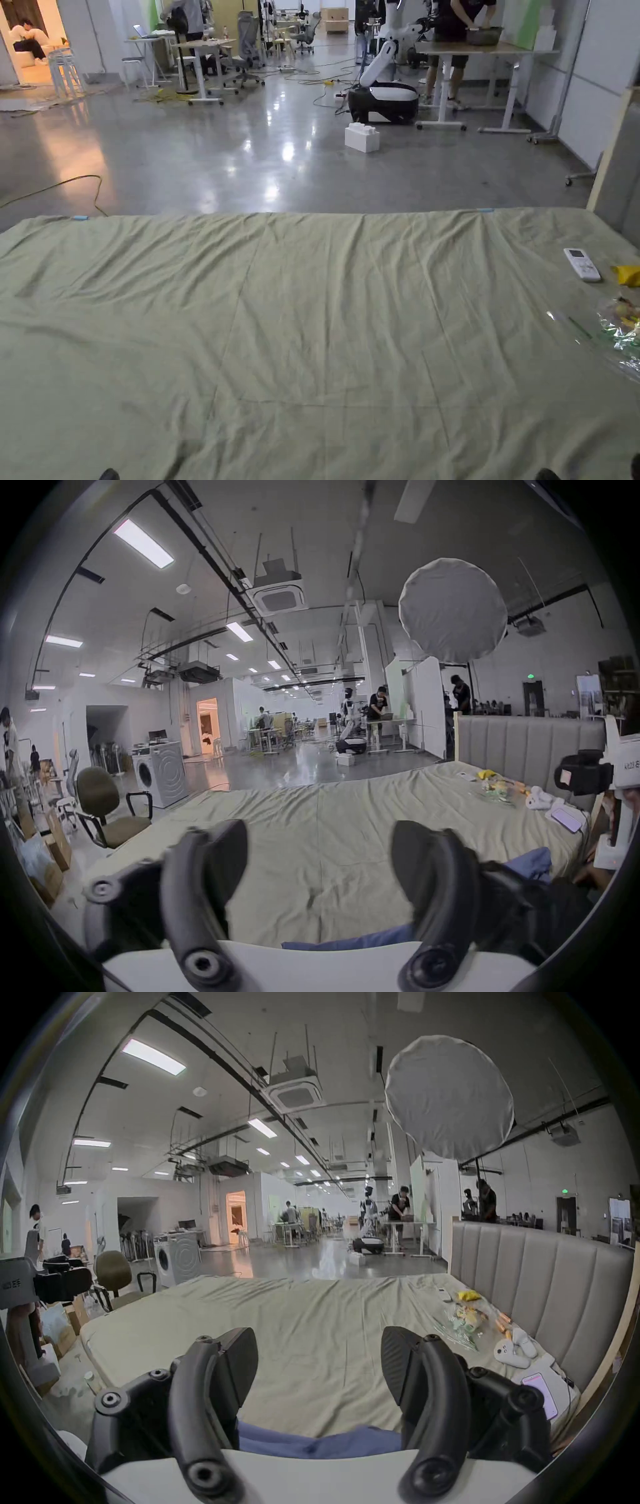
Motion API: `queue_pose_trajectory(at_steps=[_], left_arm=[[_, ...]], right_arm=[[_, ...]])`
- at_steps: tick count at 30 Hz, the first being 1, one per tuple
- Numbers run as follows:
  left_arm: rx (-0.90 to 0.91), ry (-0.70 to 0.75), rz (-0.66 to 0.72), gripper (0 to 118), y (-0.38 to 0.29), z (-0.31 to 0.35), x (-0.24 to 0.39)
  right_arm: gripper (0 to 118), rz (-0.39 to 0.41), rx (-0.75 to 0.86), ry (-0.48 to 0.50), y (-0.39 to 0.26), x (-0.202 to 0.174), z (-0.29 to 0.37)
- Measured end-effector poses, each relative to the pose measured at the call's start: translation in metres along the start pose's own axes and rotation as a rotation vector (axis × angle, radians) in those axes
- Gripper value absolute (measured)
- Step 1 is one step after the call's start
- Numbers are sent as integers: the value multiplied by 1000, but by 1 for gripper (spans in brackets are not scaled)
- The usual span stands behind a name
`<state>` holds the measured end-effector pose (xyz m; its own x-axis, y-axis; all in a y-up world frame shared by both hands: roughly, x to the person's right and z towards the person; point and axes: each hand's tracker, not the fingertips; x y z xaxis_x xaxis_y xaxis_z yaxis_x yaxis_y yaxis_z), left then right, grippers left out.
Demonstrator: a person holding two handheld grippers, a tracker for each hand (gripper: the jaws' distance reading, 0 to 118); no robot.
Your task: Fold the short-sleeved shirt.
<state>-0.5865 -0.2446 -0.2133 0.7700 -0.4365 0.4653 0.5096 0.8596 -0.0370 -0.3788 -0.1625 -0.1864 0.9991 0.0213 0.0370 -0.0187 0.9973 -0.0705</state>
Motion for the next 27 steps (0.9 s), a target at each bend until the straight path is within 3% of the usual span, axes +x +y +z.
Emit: queue_pose_trajectory(at_steps=[2,3,4,5,6,8,12,15,27], left_arm=[[-47,2,-13,14,2,-3,1],[-42,-2,-15,5,3,-2,2],[-20,-8,-8,4,4,1,4],[-7,-47,14,3,10,11,4],[-25,-82,42,0,15,18,4],[-10,-101,91,0,24,22,2],[-14,-96,89,0,24,17,1],[-19,-105,91,0,24,18,0],[-90,-117,126,1,15,17,-19]], right_arm=[[46,-55,-44,-13,-2,-6,-1],[20,-49,-27,-9,-1,-8,1],[6,-46,-21,-10,-2,-10,2],[3,-24,3,-21,-1,-12,3],[1,26,30,-4,2,-14,4],[1,-9,-25,5,-2,-14,3],[1,54,-33,-8,-2,-22,1],[1,4,-47,17,0,-20,-2],[1,-61,-73,7,0,-11,-10]])
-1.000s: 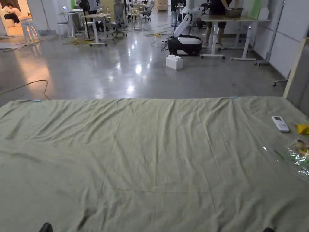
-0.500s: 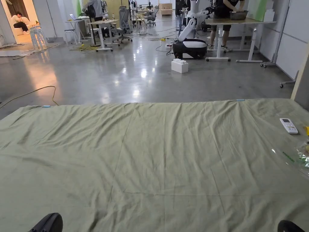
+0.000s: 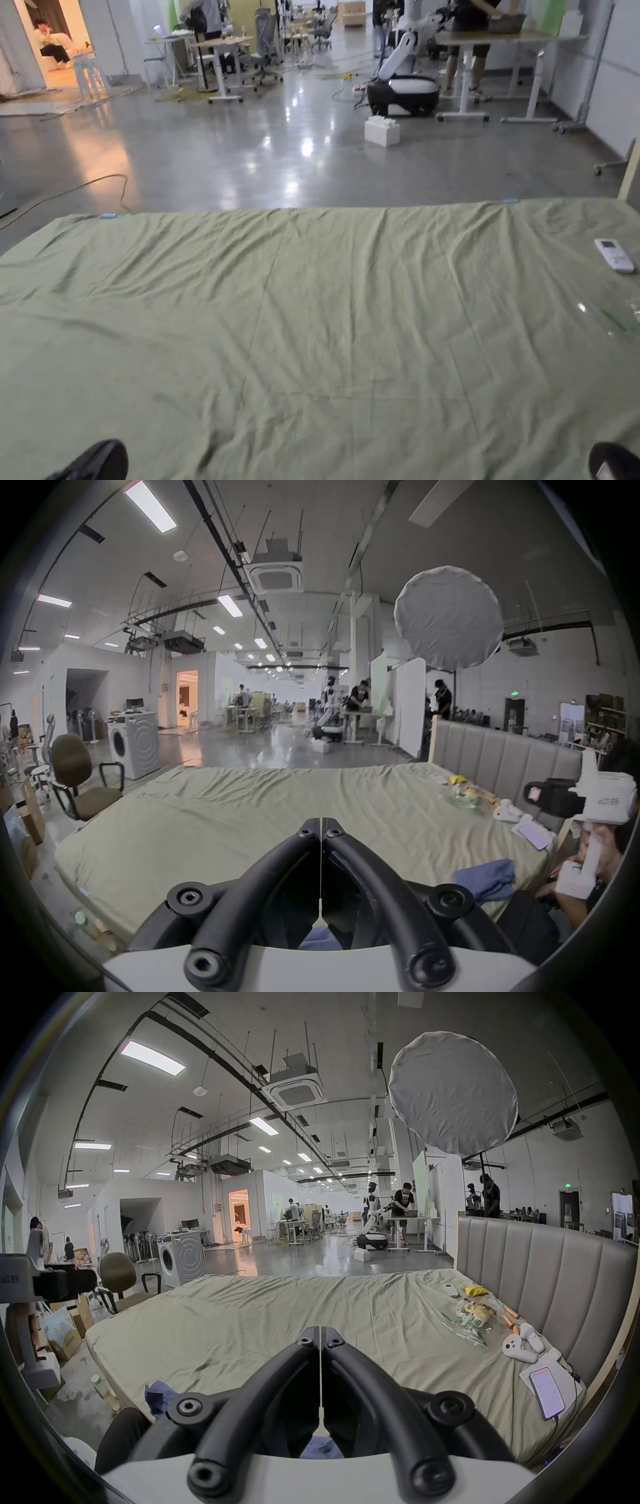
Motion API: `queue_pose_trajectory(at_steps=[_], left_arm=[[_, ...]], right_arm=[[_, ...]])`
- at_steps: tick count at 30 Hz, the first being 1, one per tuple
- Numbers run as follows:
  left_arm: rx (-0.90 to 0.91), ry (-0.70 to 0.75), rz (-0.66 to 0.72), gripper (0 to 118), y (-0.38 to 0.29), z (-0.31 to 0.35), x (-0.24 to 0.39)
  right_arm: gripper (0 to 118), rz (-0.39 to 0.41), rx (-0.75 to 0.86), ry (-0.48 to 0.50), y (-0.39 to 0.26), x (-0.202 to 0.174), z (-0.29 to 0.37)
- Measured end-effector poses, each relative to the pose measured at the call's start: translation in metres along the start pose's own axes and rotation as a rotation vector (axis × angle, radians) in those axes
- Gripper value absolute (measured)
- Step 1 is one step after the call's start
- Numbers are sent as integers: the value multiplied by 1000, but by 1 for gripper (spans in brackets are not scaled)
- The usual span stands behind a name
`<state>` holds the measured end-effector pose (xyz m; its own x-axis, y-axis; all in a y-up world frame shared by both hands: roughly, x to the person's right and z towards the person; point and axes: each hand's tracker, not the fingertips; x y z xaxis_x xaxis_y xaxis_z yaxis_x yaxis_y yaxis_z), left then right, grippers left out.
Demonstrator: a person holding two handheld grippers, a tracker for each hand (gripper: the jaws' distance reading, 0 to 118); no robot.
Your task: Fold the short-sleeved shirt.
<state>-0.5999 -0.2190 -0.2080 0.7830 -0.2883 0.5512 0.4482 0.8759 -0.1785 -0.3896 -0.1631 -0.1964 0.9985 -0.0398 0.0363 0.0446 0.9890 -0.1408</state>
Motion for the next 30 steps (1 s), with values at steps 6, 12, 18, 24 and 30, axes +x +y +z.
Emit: queue_pose_trajectory(at_steps=[6,12,18,24,30], left_arm=[[-194,-45,360,103,-15,-35,-74],[-397,-88,717,102,-74,-100,-144],[-613,-90,935,102,-123,-168,-175],[-560,-190,1151,83,-104,-174,-187],[-590,-55,1177,16,-120,-210,-177]], right_arm=[[1,-58,-54,45,-13,6,4],[1,-51,-113,41,-22,5,5],[1,-103,-153,37,-27,10,4],[1,-148,-175,20,-32,14,4],[1,-154,-209,5,-35,19,4]])
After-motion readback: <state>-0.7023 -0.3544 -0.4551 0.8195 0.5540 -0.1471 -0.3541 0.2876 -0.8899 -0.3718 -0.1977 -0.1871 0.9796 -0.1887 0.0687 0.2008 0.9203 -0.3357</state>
